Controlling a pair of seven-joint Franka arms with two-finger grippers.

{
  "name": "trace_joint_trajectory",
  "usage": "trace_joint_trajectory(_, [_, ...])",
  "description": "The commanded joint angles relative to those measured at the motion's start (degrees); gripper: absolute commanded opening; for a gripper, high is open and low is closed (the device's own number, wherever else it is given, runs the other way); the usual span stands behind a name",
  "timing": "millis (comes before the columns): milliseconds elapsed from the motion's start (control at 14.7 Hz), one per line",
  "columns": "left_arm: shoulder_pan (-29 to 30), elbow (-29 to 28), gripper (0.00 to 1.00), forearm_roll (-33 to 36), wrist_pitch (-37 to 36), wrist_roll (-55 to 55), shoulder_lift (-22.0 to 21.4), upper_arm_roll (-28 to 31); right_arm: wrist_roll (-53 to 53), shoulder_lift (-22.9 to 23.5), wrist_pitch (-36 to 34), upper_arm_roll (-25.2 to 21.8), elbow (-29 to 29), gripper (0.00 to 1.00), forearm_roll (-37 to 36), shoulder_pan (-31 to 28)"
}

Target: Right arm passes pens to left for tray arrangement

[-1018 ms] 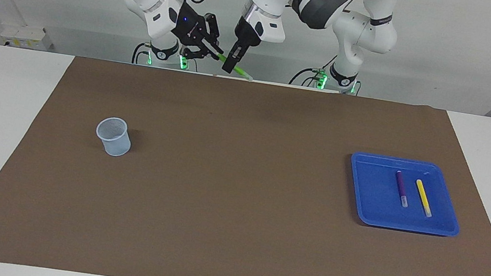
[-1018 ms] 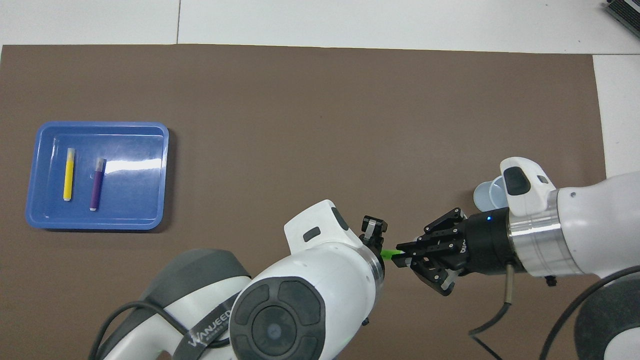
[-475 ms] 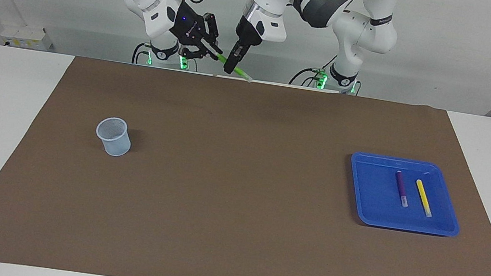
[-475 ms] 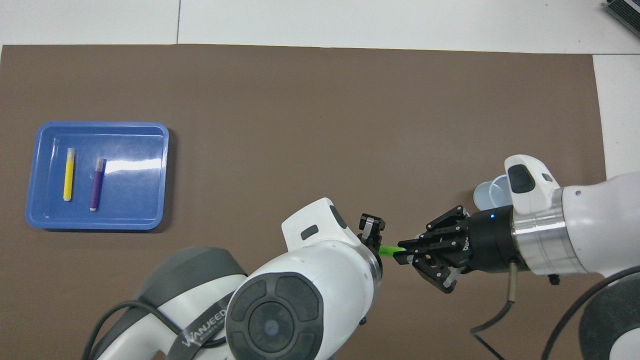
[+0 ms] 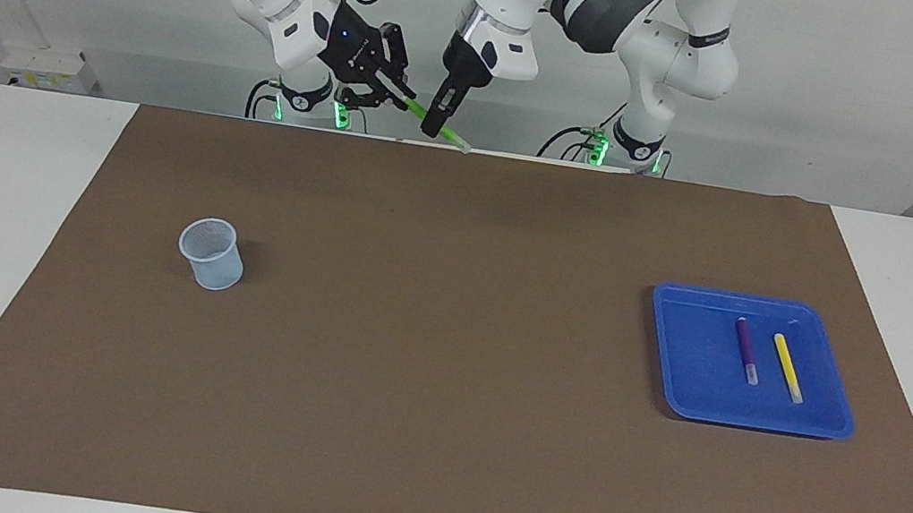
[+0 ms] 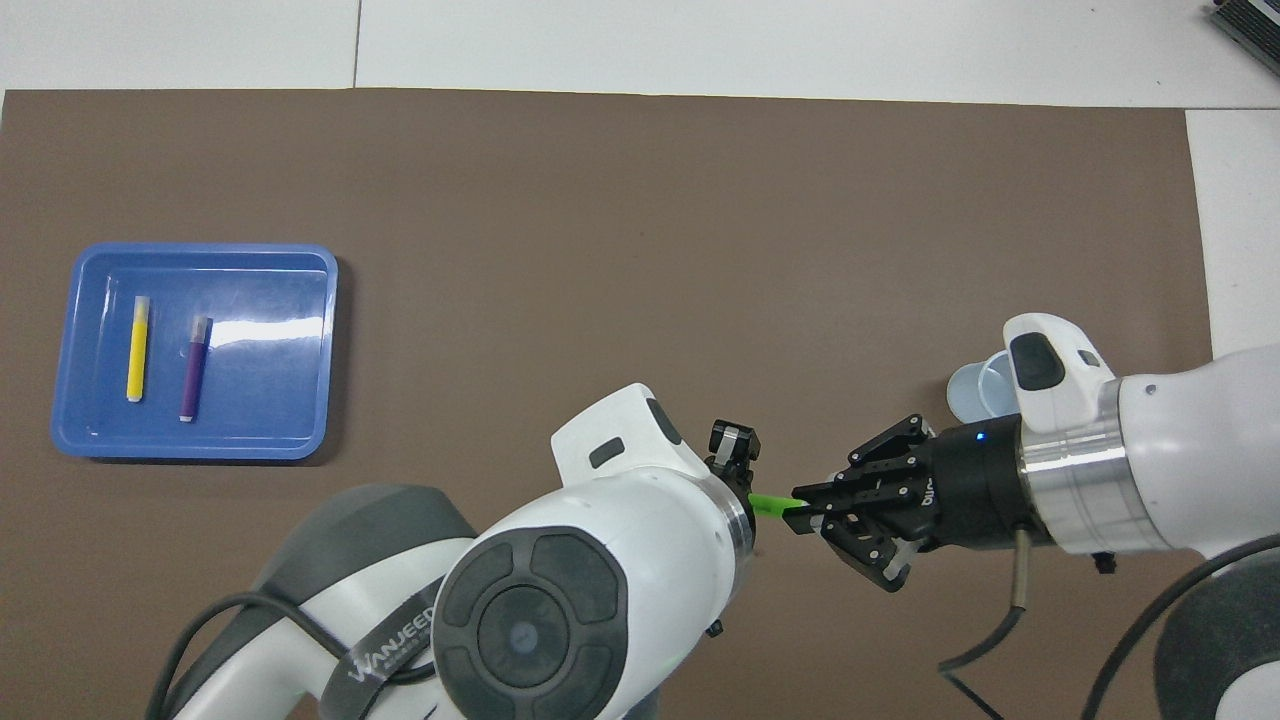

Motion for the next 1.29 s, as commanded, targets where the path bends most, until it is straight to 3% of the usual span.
trace_joint_trajectory(0, [-0.3,-0.1,0.00,-0.2,-2.8,-0.1,-1.0,-0.2,-0.9,-0.1,1.8,-0.4,0.1,0.00,1.2,-1.3])
trace_joint_trajectory(1222, [-0.7,1.0,0.00,1.6,-6.1,0.6,-0.9,-0.2,-0.9,-0.1,1.8,-0.4,0.1,0.00,1.2,-1.3])
